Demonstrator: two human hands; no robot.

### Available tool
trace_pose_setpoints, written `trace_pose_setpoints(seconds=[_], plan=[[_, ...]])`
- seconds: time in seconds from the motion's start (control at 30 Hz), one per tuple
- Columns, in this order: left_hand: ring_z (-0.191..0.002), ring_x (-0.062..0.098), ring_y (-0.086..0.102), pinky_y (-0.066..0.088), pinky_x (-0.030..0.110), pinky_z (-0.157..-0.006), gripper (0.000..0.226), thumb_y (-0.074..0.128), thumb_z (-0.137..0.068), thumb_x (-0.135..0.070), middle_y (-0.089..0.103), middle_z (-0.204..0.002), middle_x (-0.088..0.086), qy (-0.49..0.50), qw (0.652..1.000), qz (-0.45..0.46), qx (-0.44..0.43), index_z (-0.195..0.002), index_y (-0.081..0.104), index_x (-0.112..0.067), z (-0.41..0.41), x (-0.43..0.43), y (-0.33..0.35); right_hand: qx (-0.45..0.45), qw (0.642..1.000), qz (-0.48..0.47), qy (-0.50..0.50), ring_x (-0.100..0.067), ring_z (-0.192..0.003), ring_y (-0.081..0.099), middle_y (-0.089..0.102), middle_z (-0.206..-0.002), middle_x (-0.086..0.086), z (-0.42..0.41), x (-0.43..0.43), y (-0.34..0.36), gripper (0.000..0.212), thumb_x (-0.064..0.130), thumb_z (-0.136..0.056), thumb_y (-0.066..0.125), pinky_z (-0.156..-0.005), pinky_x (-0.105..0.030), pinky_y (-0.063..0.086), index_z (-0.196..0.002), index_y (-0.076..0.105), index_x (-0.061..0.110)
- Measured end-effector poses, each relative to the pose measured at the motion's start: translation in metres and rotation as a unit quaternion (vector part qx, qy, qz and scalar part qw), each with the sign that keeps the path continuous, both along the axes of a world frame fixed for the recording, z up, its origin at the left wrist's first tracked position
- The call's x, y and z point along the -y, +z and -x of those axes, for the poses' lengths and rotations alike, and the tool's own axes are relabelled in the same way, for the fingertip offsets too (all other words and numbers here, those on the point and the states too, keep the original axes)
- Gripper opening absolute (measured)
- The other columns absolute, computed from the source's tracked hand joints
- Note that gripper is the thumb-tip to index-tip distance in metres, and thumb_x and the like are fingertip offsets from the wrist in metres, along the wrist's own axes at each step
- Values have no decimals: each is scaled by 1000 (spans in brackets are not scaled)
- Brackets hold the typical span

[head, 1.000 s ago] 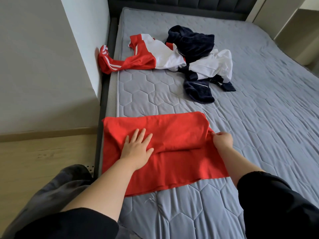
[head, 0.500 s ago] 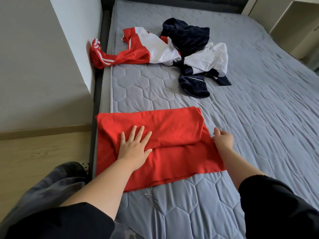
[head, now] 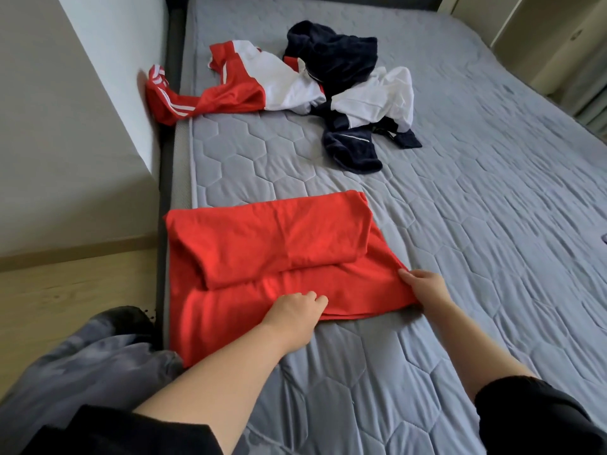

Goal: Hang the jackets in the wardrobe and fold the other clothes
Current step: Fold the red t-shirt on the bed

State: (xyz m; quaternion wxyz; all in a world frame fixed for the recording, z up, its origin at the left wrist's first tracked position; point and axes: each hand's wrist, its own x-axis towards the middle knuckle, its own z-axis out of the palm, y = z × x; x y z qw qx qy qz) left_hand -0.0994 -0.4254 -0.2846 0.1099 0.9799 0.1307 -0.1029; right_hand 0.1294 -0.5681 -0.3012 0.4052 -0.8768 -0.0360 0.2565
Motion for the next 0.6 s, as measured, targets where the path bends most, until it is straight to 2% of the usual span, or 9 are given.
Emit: trace_pose_setpoints(seconds=[0.07, 0.13, 0.2, 0.23, 0.27, 0.33, 0.4, 0.5, 0.6], plan=[[-98, 31, 58, 41, 35, -72, 27, 49, -87, -8, 54, -107, 6, -9, 999, 35, -3, -113, 48, -14, 0, -2, -2, -35, 994, -38, -92, -18, -41, 41, 44, -44, -4, 0, 5, 1, 32, 30, -83, 70, -41, -21, 37, -62, 61, 8], [-102, 31, 57, 43, 37, -79, 35, 49, -88, -10, 53, -112, 4, -10, 997, 69, -32, -123, 49, -17, 3, -4, -4, 13, 997, 16, -78, -23, -43, 46, 48, -43, -5, 4, 3, 3, 36, 32, -83, 70, -41, -23, 37, -57, 57, 10], [-109, 29, 54, 43, 36, -89, 48, 48, -89, -14, 51, -119, 3, -3, 991, 118, -65, -135, 47, -24, 5, -7, -7, 133, 980, 144, -6, -32, -74, 61, 66, -76, -16, 14, -4, 4, 23, 28, -86, 64, -61, -31, 43, -79, 65, 6], [-112, 27, 53, 42, 34, -92, 49, 47, -89, -18, 50, -121, 1, 7, 987, 141, -70, -137, 46, -26, 6, -9, -8, 200, 962, 185, 28, -35, -94, 59, 65, -98, -19, 21, -9, 5, 21, 23, -87, 61, -75, -35, 42, -97, 65, 5], [-113, 25, 52, 41, 32, -93, 48, 46, -89, -23, 52, -121, 0, 20, 984, 161, -66, -137, 47, -27, 6, -9, -9, 263, 944, 189, 62, -37, -106, 54, 60, -112, -20, 28, -16, 4, 28, 18, -86, 59, -85, -39, 39, -110, 61, 4], [-115, 23, 52, 40, 30, -95, 41, 44, -92, -28, 56, -121, 0, 42, 983, 177, -31, -132, 53, -26, 5, -10, -10, 348, 916, 152, 129, -39, -116, 47, 53, -125, -21, 44, -28, 3, 41, 11, -85, 56, -98, -44, 32, -124, 53, 1], [-114, 22, 53, 40, 30, -93, 37, 42, -94, -25, 59, -121, 1, 41, 988, 148, 11, -126, 58, -22, 5, -13, -9, 347, 902, 165, 195, -34, -129, 39, 44, -140, -18, 55, -38, -3, 48, 14, -90, 49, -108, -45, 23, -136, 42, 2], [-109, 23, 56, 41, 32, -86, 33, 41, -93, -21, 60, -115, 1, 41, 996, 67, 48, -119, 61, -20, 10, -26, -3, 243, 924, 218, 197, -20, -144, 15, 21, -155, -8, 59, -42, -12, 54, 17, -95, 35, -115, -47, 6, -147, 24, 7], [-101, 25, 58, 42, 35, -80, 25, 46, -91, -22, 61, -106, 3, 114, 988, 15, 105, -107, 65, -18, 17, -47, 8, 259, 957, 83, 95, -27, -137, 28, 36, -146, -15, 61, -54, -3, 54, 5, -87, 41, -114, -41, 16, -140, 34, 1]])
